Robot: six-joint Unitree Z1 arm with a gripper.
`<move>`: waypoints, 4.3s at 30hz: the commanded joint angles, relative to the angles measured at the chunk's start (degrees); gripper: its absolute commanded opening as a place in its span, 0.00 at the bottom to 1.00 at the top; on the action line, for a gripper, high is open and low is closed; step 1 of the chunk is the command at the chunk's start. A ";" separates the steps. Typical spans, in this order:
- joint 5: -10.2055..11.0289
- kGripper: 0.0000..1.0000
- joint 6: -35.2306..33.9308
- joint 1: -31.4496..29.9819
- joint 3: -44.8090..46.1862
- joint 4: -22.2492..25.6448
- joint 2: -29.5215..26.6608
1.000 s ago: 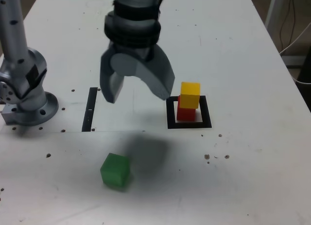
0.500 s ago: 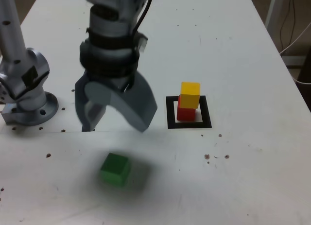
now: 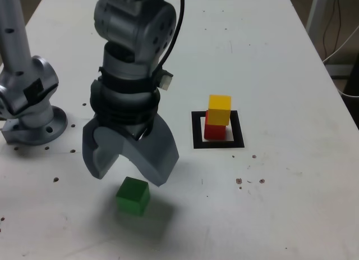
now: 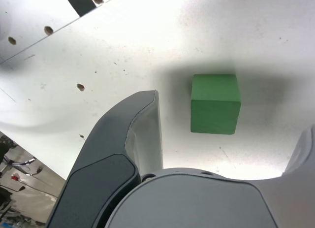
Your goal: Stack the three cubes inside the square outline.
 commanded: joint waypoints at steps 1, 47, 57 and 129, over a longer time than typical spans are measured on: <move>-0.49 0.99 -0.22 -0.54 0.96 -1.16 0.86; 0.77 0.38 -2.72 -1.15 6.90 -13.10 6.55; 0.60 0.36 -3.16 -1.15 7.27 -12.93 6.42; 7.60 0.35 12.16 27.32 -34.09 24.25 10.98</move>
